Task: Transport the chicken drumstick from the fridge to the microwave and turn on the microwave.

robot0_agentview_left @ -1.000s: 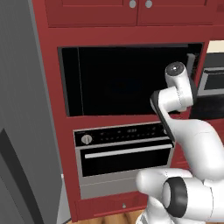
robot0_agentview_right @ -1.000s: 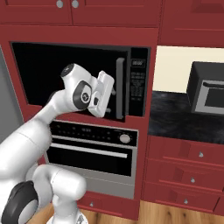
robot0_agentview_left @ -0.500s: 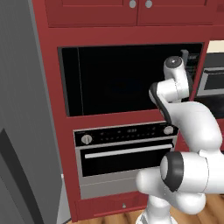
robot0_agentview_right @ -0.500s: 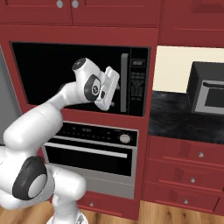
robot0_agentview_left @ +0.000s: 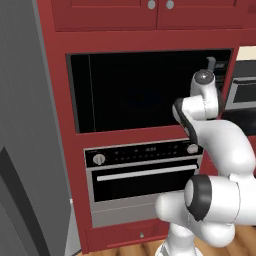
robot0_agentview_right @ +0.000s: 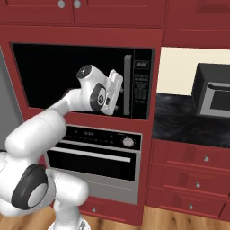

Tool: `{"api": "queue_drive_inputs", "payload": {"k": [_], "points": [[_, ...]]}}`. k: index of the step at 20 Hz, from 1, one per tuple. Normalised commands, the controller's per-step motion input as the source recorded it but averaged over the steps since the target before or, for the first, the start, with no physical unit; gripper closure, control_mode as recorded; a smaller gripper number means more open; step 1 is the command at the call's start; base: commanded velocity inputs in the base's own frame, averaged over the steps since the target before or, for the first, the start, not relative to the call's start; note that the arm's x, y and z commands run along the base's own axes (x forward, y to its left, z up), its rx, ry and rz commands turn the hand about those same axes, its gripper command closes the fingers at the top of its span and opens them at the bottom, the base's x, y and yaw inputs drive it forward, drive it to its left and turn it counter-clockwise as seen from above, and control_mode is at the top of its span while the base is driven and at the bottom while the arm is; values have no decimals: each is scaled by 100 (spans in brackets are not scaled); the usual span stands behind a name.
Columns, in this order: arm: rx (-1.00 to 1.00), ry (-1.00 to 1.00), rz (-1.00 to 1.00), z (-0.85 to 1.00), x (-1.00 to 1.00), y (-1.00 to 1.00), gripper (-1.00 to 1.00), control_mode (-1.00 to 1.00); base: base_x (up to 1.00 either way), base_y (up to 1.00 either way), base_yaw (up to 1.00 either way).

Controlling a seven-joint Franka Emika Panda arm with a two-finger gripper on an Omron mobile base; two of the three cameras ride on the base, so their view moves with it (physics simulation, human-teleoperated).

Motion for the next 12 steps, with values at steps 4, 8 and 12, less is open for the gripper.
{"api": "queue_drive_inputs", "payload": {"k": [4, 8, 12], "points": [[5, 0, 5, 2, 3, 11, -100, -100, 0, 0, 0], [4, 0, 6, 0, -2, 14, -100, -100, 0, 0, 0], [5, -1, 7, 0, -14, 11, -100, -100, 0, 0, 0]]}}
